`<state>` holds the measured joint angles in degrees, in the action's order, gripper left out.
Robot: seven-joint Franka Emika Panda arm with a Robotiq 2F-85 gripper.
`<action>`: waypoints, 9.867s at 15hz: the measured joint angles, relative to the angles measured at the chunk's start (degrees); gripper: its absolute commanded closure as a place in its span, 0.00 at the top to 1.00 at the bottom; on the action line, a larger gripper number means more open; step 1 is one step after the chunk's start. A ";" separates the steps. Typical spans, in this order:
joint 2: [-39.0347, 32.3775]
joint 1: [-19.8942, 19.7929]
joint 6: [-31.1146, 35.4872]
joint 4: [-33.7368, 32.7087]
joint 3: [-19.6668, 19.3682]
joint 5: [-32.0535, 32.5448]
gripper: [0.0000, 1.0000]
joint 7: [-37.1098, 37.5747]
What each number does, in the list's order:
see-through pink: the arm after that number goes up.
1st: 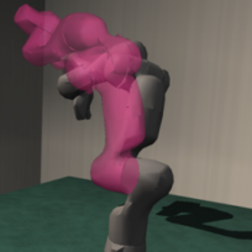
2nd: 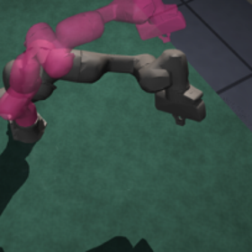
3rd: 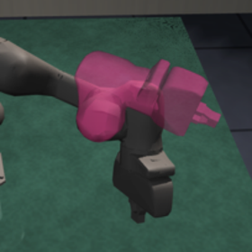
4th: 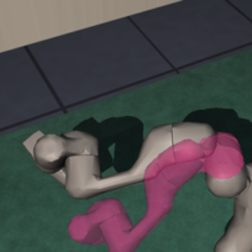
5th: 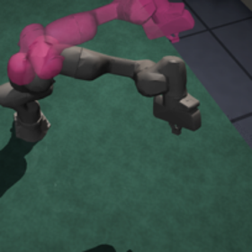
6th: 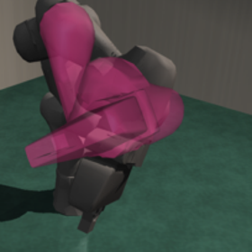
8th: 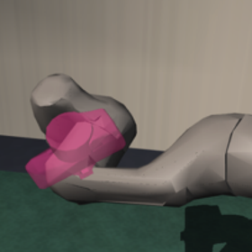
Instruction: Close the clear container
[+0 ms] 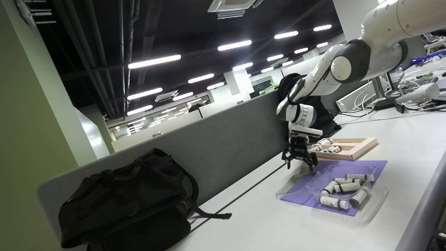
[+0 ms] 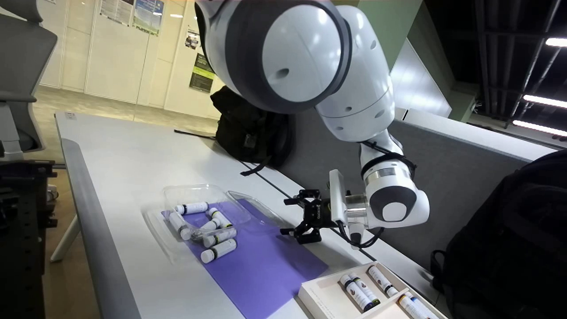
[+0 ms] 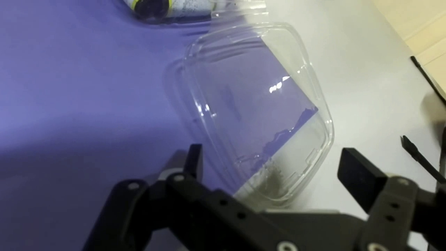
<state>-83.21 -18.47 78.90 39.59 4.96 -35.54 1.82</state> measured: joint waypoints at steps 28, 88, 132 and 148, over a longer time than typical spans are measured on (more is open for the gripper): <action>-0.67 -0.23 -10.10 0.44 1.38 2.85 1.00 -4.41; -0.76 -4.26 -22.10 0.92 8.89 -14.03 1.00 -11.06; 56.25 26.34 -2.86 59.78 -3.74 40.64 1.00 -0.17; 61.55 27.19 27.21 67.58 -2.37 43.19 1.00 2.76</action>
<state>-21.66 8.71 106.11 107.17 2.59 7.65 4.58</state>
